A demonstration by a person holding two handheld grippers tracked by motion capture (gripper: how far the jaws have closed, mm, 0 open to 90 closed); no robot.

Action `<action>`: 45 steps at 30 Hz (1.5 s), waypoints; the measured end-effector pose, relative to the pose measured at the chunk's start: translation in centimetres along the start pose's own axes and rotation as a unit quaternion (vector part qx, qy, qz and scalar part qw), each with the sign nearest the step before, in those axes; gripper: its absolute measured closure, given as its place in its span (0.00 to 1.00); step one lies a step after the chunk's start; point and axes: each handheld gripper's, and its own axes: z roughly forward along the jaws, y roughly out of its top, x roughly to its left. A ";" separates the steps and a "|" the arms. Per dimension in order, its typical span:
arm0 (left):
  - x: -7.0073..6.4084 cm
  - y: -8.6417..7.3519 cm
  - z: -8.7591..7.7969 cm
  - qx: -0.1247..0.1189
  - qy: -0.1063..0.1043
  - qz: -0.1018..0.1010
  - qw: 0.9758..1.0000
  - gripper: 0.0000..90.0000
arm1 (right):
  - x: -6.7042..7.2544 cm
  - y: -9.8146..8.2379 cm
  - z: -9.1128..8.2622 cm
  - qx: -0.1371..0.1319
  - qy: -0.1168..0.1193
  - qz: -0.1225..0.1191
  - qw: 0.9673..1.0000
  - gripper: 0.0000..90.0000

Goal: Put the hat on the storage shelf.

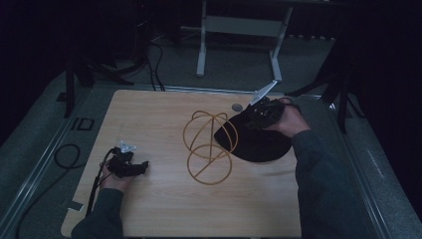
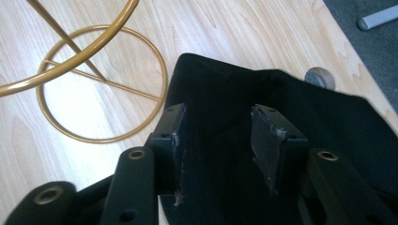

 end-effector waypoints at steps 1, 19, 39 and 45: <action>0.0 0.0 0.0 0.000 0.000 0.000 1.000 0.30 | -0.1 0.2 0.0 0.004 -0.002 -0.004 1.000 0.59; 0.0 0.0 0.0 -0.001 -0.002 0.000 1.000 0.30 | -1.7 3.9 2.2 0.066 -0.034 -0.030 0.997 0.40; 0.0 0.0 0.0 -0.001 -0.003 0.002 1.000 0.30 | -2.8 5.9 5.8 0.063 -0.032 0.055 0.996 0.73; 0.0 0.0 0.0 -0.002 -0.002 0.002 1.000 0.30 | -2.5 5.6 5.6 0.085 -0.033 0.002 0.996 0.38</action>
